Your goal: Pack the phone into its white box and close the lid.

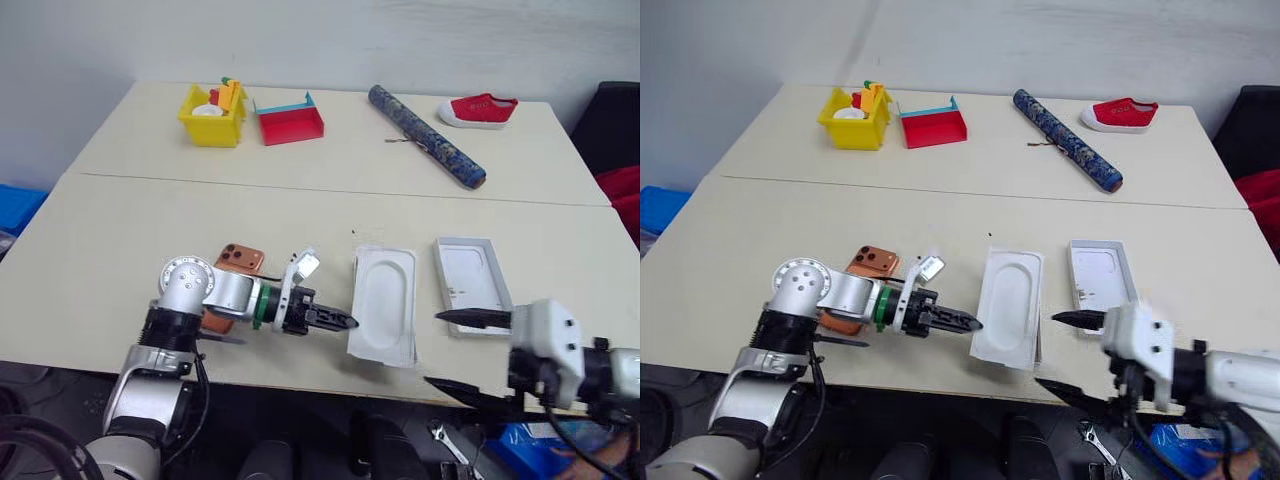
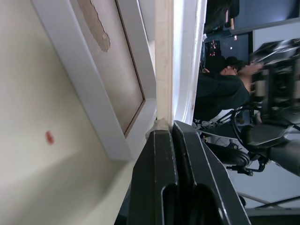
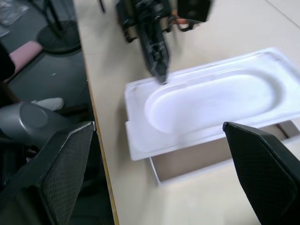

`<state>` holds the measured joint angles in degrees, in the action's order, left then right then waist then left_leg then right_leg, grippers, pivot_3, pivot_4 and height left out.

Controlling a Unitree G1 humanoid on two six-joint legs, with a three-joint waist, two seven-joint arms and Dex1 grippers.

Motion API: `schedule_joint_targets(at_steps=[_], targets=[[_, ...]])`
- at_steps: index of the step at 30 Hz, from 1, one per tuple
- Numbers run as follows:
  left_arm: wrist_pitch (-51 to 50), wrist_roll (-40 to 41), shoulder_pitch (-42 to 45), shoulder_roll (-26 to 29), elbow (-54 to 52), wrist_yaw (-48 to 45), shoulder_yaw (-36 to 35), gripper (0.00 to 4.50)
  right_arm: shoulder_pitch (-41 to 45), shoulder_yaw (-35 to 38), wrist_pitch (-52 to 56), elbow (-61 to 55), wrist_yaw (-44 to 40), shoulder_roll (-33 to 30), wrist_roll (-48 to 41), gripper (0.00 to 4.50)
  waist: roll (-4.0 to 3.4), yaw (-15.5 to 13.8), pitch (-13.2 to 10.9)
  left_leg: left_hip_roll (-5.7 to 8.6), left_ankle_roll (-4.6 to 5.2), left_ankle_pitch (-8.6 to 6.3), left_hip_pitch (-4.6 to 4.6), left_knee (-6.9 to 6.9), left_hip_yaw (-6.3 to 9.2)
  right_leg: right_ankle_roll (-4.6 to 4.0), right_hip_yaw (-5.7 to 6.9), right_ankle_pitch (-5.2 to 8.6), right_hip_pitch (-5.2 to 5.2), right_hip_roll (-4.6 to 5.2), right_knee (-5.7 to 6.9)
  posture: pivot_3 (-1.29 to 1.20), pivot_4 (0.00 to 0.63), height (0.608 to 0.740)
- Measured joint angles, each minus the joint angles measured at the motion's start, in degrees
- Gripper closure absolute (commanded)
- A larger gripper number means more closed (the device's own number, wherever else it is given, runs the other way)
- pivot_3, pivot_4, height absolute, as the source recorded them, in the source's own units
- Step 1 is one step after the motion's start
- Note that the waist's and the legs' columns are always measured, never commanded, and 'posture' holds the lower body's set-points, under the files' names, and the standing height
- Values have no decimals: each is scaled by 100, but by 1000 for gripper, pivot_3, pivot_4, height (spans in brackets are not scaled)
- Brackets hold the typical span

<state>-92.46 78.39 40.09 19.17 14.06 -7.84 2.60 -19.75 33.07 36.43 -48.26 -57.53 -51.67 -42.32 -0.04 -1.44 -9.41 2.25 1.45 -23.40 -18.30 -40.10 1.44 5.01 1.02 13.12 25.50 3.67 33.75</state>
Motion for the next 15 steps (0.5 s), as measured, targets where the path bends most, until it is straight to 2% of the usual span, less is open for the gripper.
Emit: schedule_joint_targets(at_steps=[4, 9, 15], targets=[[1, -134, 1, -258, 40, 395, -227, 4500, -127, 410, 242, -117, 226, 1, -409, 17, 1, 5, -1, 0, -11, 6, 6, 1, -2, 0, -3, 0, 0, 0, -2, 0, 150, 740], [3, -378, -46, -489, 30, 853, -500, 4500, -197, 422, 286, -206, 518, 18, -551, 17, 2, -10, -1, 1, -14, 8, 6, 3, -2, 0, -4, 0, 0, 0, 2, 0, 150, 740], [3, -368, -93, -506, 33, 1076, -599, 4500, -243, 331, 269, -321, 713, 51, -553, 17, 3, -9, -2, 2, -17, 9, 8, 2, -2, 0, -3, 0, 0, 0, 1, 0, 150, 740]])
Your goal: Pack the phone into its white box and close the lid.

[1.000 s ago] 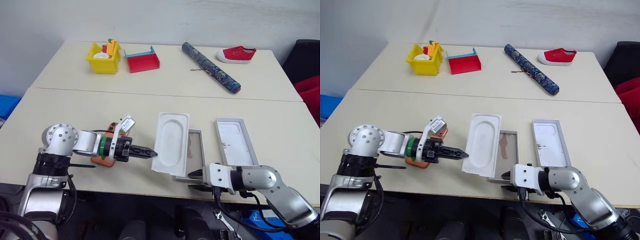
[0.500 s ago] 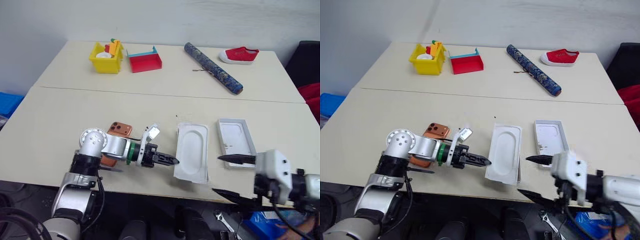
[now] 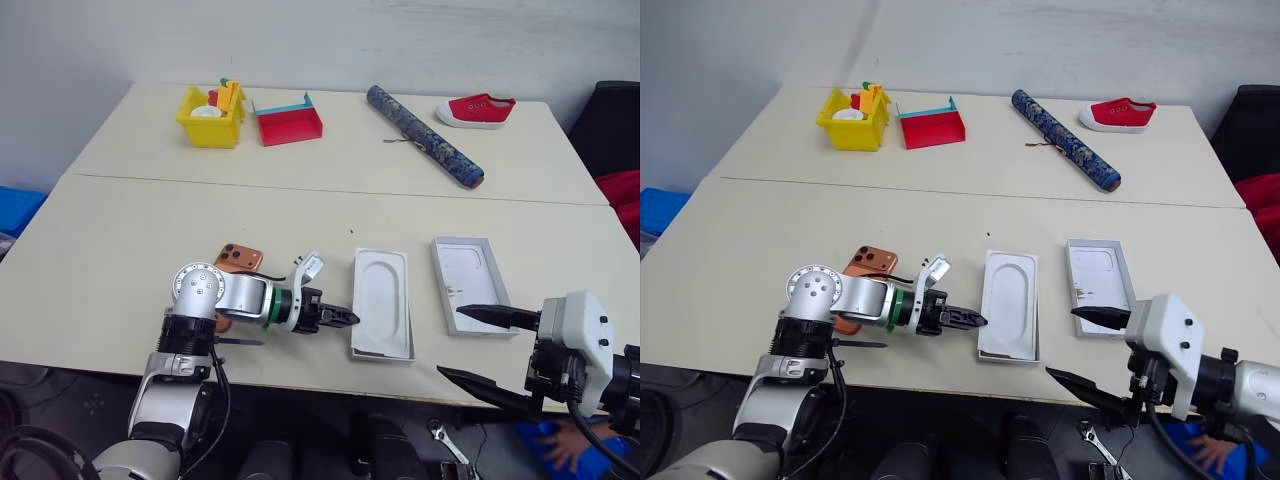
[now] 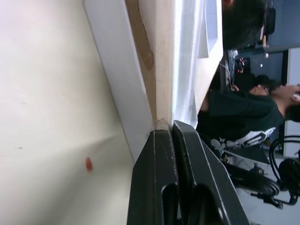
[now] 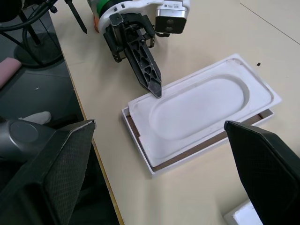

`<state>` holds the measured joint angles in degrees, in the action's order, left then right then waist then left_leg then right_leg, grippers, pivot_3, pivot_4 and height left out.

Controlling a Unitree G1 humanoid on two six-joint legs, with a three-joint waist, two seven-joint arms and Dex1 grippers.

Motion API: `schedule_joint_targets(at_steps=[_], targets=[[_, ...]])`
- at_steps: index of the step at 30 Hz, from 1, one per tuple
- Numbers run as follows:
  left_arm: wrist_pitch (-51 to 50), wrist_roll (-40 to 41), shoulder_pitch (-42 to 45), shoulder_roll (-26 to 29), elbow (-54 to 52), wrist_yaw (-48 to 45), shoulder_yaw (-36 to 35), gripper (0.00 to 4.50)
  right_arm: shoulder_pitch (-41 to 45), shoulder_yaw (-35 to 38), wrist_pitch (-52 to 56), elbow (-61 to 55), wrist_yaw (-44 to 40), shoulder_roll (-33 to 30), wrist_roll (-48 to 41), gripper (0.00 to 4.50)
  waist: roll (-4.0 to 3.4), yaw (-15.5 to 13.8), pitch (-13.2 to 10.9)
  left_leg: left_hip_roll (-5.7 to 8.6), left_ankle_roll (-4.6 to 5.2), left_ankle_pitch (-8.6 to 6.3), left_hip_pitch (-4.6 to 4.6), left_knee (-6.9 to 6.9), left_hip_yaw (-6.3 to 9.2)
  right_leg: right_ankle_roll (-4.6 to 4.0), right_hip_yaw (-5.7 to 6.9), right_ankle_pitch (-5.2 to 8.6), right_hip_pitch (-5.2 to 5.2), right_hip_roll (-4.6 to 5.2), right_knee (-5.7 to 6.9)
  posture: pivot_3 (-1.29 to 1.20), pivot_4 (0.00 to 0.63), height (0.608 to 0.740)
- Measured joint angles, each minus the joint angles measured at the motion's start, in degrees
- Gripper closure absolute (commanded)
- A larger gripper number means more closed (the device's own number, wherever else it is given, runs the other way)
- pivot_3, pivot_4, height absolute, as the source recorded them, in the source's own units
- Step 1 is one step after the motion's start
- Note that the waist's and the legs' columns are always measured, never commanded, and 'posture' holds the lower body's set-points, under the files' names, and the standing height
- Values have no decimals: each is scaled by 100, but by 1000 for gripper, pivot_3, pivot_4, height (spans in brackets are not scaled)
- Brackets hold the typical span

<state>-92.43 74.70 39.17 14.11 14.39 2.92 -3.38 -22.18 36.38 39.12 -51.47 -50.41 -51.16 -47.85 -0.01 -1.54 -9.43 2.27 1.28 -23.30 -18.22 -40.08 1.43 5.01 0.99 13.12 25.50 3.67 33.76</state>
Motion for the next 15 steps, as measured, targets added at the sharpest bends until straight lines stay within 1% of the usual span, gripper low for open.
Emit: schedule_joint_targets(at_steps=[8, 9, 10, 14, 15], targets=[[6, 182, 36, 24, 222, -25, 169, 4500, 166, -124, -27, 57, 110, -1, -1, 17, 0, 0, 0, 0, 0, 0, 0, 0, 0, 0, 1, 0, 0, 0, -1, 0, 150, 740], [6, 183, 43, 24, 226, -24, 174, 4059, 174, -169, -27, 69, 112, -1, -1, 0, 0, 0, 0, 0, 0, 0, -1, 0, 0, 0, 1, 0, 0, 0, -1, 0, 150, 740], [5, 210, 52, 24, 241, -32, 179, 3950, 189, -225, -27, 86, 116, -1, 1, 0, 0, 0, 0, 0, 0, 0, -1, 0, 0, 0, 1, 0, 0, 0, -1, 0, 150, 740], [10, 437, 80, 99, 242, -137, 294, 2829, 286, -249, -35, 130, 124, -1, 4, 0, 0, 1, 0, 0, -1, 0, -1, 1, 0, 0, 1, 0, 0, 0, -1, 0, 150, 740], [11, 512, 90, 152, 241, -175, 342, 2480, 292, -256, -35, 134, 124, -1, 5, 0, 0, 1, 0, 0, -1, 0, -1, 1, 1, 0, 1, 0, 0, 0, -1, 0, 150, 740]])
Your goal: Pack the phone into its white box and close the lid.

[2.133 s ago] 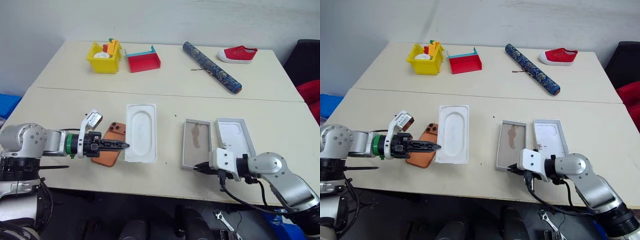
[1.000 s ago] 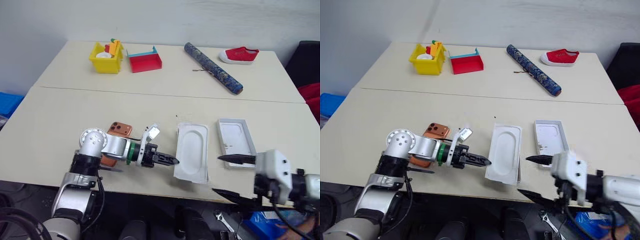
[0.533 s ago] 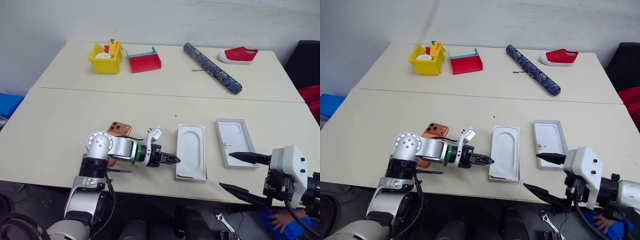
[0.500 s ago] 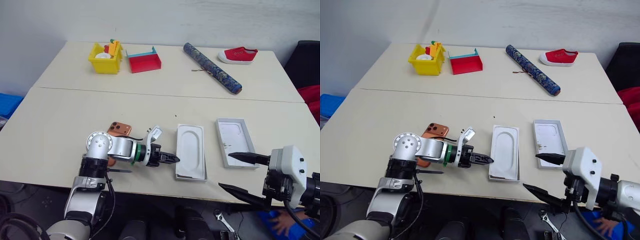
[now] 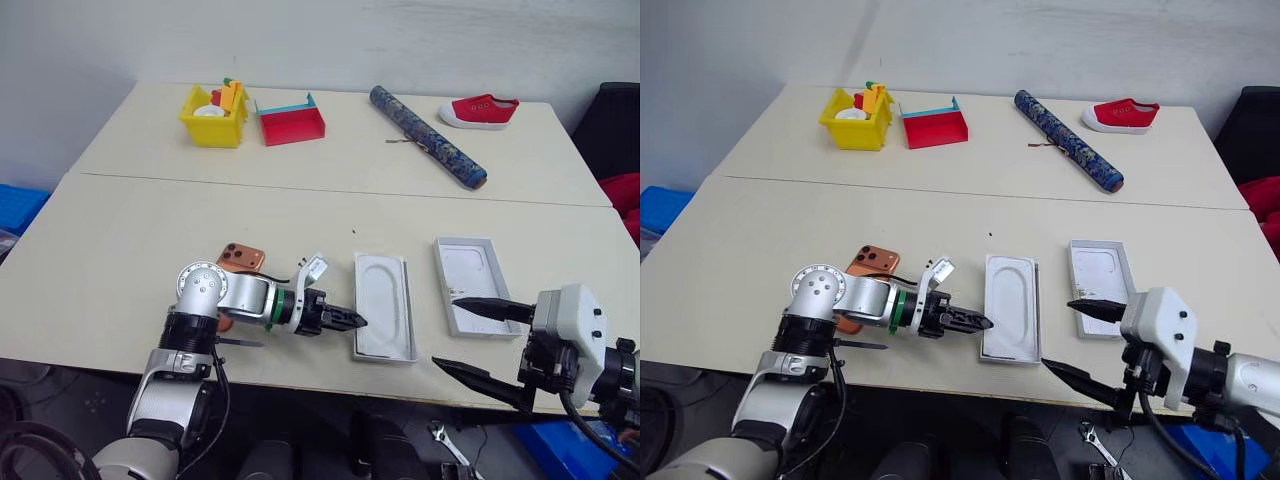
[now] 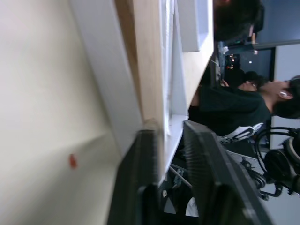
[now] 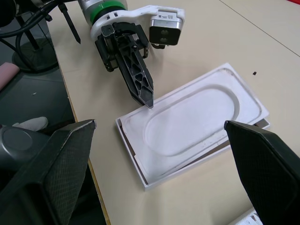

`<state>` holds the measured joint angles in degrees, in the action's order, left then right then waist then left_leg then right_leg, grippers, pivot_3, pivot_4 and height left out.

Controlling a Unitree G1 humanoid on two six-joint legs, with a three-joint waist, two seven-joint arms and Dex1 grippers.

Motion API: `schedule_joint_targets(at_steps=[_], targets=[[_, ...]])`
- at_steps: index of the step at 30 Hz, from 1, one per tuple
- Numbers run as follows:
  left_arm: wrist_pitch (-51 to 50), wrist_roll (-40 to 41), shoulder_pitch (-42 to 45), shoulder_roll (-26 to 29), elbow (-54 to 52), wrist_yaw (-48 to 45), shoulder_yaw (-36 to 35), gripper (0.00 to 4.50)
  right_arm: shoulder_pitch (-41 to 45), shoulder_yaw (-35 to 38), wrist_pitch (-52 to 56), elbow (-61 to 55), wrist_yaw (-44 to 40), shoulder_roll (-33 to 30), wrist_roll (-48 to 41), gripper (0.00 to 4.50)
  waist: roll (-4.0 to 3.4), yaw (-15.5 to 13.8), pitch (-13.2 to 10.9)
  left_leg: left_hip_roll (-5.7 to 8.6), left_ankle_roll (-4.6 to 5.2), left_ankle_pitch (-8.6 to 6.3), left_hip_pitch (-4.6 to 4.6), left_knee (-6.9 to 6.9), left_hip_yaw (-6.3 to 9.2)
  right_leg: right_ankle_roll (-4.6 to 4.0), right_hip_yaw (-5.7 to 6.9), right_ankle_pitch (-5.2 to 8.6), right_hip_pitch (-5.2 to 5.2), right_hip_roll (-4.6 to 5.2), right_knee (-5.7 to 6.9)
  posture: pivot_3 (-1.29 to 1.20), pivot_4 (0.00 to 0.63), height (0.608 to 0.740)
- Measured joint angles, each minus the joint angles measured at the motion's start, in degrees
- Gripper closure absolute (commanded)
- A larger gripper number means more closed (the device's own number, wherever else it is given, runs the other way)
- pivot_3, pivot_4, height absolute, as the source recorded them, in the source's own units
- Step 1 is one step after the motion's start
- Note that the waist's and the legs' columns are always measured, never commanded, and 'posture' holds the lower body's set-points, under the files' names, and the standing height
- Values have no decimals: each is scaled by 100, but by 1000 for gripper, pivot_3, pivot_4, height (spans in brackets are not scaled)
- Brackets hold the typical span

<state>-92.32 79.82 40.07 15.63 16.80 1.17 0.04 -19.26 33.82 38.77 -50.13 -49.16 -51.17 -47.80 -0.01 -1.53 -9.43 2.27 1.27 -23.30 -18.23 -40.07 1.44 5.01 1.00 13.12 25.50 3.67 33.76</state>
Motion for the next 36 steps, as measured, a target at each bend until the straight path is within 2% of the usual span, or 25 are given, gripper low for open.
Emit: schedule_joint_targets(at_steps=[7, 12, 16, 18, 21, 23, 24, 26, 30, 33, 36], targets=[[-8, 474, 285, 544, 12, -349, 425, 377, 28, -202, -9, 26, 0, 0, 48, 0, 0, 4, 0, 0, -3, 1, 1, 1, 1, 0, 0, 0, 0, 0, 0, 0, 150, 740], [-14, 706, 430, 899, -5, -763, 749, 377, 46, -214, -73, 73, 1, 0, 102, 0, -1, 5, -1, 0, -3, 1, -1, 1, 2, 0, 1, 0, 1, 0, -2, 0, 150, 740], [-4, 639, 611, 993, -119, -1149, 697, 377, 146, -306, -120, 118, 21, 0, 146, 0, -1, 4, -1, 1, -3, 2, -2, 2, 2, 0, 2, 0, 0, 0, -6, 0, 150, 740], [286, 172, 597, 1134, -611, -1607, 755, 377, 277, -483, -122, 137, 77, -4, 225, 0, 2, 11, -5, 0, -3, 2, -4, 3, 1, 0, 2, 0, 3, -1, -10, 0, 150, 740], [1628, -1161, 466, 1912, -1682, -3023, 1197, 377, 629, -946, -113, 286, 217, -46, 455, 0, 0, 67, -9, -4, -21, 7, 6, 14, -9, -7, -1, 4, 4, -8, -16, 0, 150, 740], [2545, -1958, 375, 2280, -1934, -3933, 1393, 377, 951, -1305, -62, 391, 349, -65, 577, 0, -7, 63, -13, -4, -29, 12, 9, 16, -10, -12, 1, 7, 4, -7, -15, 0, 150, 740], [3032, -2365, 305, 2426, -1977, -4393, 1491, 348, 1222, -1539, 31, 467, 440, -80, 605, 185, -8, 66, -14, -5, -29, 13, 9, 15, -9, -15, 2, 8, 4, -7, -13, 0, 150, 740], [3912, -3036, 146, 2631, -2056, -5145, 1642, 15, 1662, -1899, 215, 609, 581, -103, 647, 587, -8, 56, -15, -7, -27, 14, 8, 14, -5, -18, 3, 10, 5, -6, -13, 0, 150, 740], [5374, -4073, -80, 2858, -2074, -6300, 1731, 0, 2522, -2742, 568, 938, 764, -140, 913, 1959, -9, 33, -15, -7, -20, 14, -9, 15, 4, -20, 9, 11, 14, -2, -21, 0, 150, 740], [6046, -4521, -251, 2865, -2094, -6773, 1729, 0, 3250, -3472, 714, 1319, 884, -140, 1403, 3083, -9, 26, -15, -5, -3, 12, -16, 14, 7, -19, 10, 10, 17, 4, -24, 0, 150, 740], [6338, -4764, -355, 2724, -2102, -6831, 1655, 0, 3806, -4202, 714, 1689, 881, -90, 1948, 4016, -7, 12, -16, -3, 11, 8, -30, 7, 20, -18, 20, 10, 18, 9, -28, 0, 150, 740]])
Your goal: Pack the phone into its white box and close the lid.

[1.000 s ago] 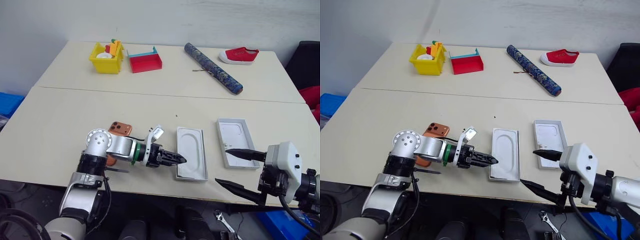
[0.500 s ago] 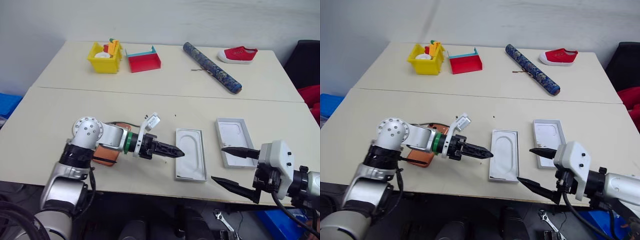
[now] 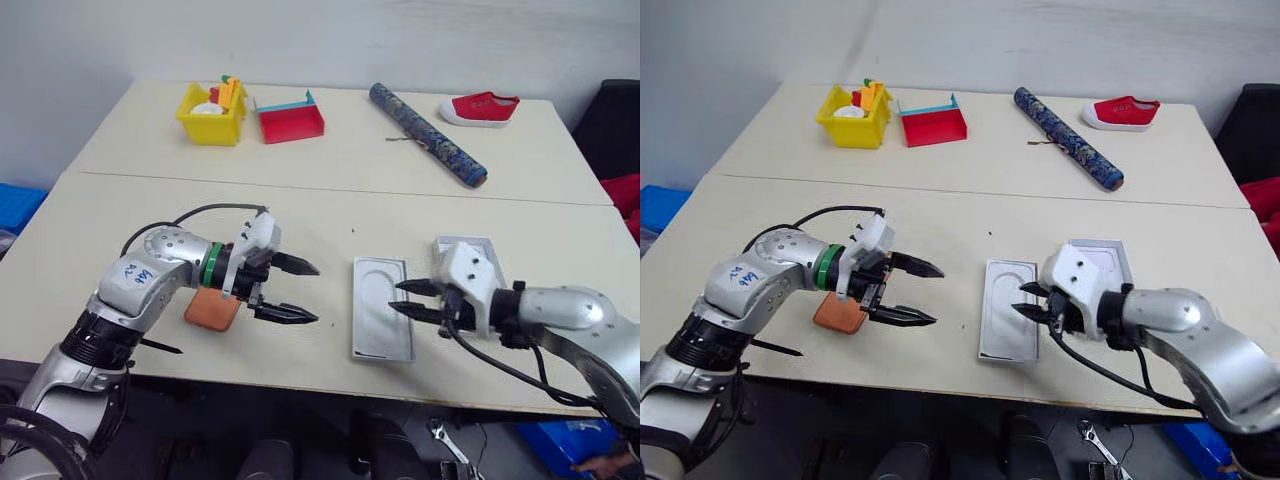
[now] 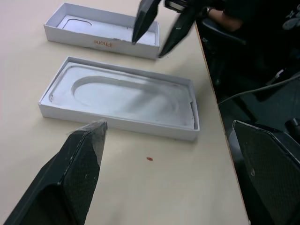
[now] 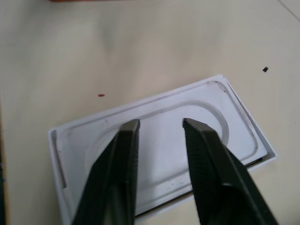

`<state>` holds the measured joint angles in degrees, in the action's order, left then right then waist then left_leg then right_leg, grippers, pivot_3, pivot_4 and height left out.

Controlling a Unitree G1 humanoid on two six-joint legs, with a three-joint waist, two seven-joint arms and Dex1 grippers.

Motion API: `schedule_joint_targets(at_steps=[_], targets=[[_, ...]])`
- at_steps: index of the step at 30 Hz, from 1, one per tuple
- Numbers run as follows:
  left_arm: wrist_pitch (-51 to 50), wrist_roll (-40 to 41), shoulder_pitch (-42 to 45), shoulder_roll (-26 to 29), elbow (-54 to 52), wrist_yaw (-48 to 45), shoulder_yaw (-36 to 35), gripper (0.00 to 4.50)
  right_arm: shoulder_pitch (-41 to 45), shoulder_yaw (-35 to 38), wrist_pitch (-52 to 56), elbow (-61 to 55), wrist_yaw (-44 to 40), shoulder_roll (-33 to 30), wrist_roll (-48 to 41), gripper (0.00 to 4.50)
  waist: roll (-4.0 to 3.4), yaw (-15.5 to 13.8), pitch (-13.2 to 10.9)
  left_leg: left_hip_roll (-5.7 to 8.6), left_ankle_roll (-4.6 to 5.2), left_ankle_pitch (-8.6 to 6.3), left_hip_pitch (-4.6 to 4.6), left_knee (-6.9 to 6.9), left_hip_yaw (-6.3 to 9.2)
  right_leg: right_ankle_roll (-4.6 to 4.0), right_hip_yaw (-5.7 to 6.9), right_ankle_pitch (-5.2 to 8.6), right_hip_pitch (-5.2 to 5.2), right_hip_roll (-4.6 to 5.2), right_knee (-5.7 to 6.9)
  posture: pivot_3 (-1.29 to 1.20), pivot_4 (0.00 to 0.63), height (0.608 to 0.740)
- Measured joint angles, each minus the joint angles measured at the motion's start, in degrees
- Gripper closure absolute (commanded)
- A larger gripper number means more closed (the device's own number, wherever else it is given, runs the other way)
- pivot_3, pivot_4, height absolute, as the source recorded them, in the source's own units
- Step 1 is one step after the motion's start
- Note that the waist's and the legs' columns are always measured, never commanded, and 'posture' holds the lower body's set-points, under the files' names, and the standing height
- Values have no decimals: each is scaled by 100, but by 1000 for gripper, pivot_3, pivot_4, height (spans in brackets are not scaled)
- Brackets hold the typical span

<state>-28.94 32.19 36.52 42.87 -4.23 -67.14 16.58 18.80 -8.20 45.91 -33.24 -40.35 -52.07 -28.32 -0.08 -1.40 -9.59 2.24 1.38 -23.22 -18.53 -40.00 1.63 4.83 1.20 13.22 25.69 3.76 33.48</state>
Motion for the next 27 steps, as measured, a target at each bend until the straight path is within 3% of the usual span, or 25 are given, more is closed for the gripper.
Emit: schedule_joint_targets(at_steps=[1, 10, 19, 27], targets=[[136, -111, -42, -87, -10, 12, -19, 0, 234, -339, -61, 186, -9, 54, 283, 4444, 0, 4, 0, 2, 3, -1, -1, 0, 0, 2, 0, -1, 1, 0, -1, 0, 150, 740], [284, -529, -120, -411, 9, 202, -210, 0, 1078, -1660, -493, 1276, -270, 368, 1702, 4444, 2, 8, 1, 15, 17, 1, -86, -17, 0, 18, 7, -11, 79, 6, 23, 0, 150, 740], [242, -693, -117, -537, 25, 191, -222, 0, 1359, -1937, -1041, 1547, -826, 48, 2885, 4444, 5, 10, 3, 17, 18, 2, -83, -18, -2, 19, 6, -12, 75, 6, 25, 0, 150, 740], [237, -774, -117, -609, 64, 176, -258, 0, 1392, -1937, -1099, 1532, -1186, 58, 3294, 4444, 5, 5, 3, 17, 18, 2, -82, -18, -2, 19, 6, -12, 75, 6, 26, 0, 150, 740]])
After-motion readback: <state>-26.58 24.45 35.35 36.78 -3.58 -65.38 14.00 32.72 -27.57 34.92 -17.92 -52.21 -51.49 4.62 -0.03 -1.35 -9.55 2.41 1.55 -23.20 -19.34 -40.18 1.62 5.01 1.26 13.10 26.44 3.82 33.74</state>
